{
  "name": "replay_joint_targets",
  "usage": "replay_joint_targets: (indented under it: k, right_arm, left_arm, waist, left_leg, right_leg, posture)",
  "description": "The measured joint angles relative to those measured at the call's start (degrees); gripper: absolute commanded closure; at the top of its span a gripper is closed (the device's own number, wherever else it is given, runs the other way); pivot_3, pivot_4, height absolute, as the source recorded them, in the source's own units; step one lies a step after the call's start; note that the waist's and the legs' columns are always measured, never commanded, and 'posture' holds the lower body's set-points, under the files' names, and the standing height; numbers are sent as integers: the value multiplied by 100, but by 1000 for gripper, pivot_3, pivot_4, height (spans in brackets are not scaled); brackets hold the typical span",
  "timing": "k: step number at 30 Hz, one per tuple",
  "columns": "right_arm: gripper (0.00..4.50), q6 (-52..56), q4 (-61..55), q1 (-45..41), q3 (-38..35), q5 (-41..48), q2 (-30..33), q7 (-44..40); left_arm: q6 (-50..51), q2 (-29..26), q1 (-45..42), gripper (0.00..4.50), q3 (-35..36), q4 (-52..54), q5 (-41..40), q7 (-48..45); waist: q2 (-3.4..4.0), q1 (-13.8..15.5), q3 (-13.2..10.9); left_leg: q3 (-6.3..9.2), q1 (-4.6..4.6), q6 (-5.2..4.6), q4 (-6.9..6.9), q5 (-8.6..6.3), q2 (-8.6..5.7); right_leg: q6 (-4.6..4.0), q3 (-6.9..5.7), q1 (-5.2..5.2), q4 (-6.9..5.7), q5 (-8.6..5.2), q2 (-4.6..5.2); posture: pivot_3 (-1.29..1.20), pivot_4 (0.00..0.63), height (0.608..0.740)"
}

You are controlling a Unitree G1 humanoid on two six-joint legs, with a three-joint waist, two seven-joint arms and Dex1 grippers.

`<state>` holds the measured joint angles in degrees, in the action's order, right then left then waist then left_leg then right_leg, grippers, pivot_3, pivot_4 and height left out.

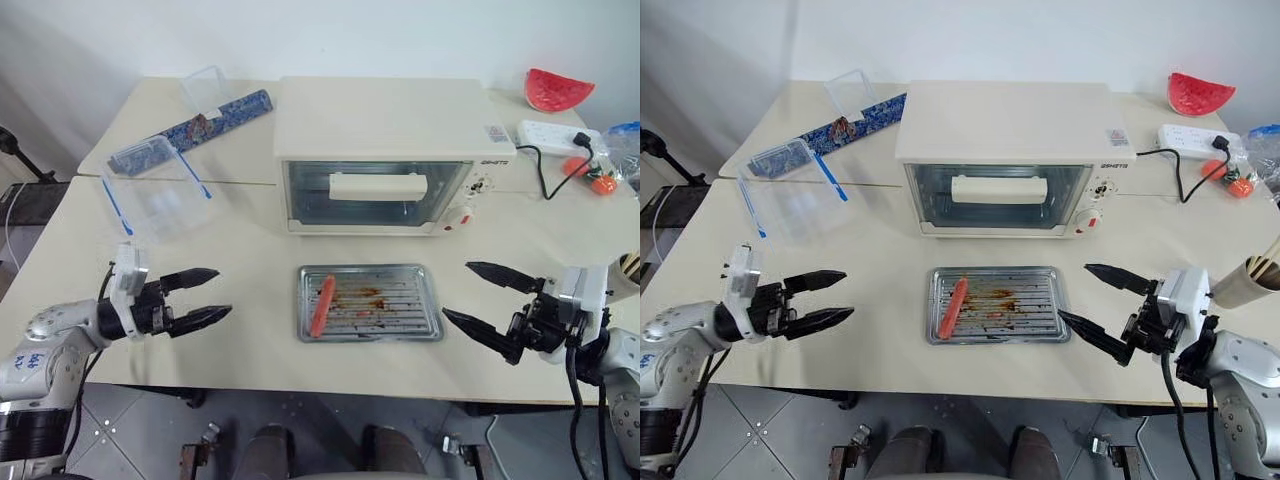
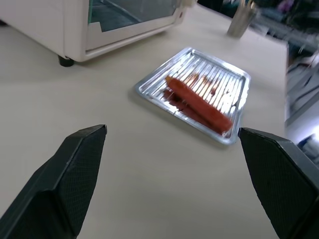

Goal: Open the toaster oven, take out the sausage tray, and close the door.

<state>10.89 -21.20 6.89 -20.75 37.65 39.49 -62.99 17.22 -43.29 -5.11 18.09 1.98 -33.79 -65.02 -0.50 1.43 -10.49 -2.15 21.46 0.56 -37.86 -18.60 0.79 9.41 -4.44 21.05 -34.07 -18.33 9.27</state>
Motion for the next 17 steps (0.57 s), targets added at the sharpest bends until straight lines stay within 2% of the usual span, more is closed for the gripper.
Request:
replay_joint_targets:
  k: [5,9,17]
  right_arm:
    - [0,-811,505,167,8,-413,178,-667]
    - [0,-1624,1274,445,-290,-683,360,-1225]
    - [0,-2085,1734,549,-678,-690,443,-1392]
  left_arm:
    - [-626,-64,668,23,458,-22,276,63]
    - [-1029,-130,892,23,665,-111,650,241]
    - [-1543,-184,1026,23,775,-474,870,267]
  waist:
    - [-1,-22,-1]
    - [-5,13,-3]
    - [-5,-35,-3]
  left_leg:
    - [-42,-3,-15,-6,-21,6]
    - [-49,-5,-18,-19,-23,6]
    - [-71,-22,-8,-16,-30,19]
  right_leg:
    - [7,-13,13,1,4,5]
    - [10,-13,8,2,6,8]
    - [9,-12,20,-19,8,8]
  posture:
    - [0,150,740]
    - [0,150,740]
    - [0,150,740]
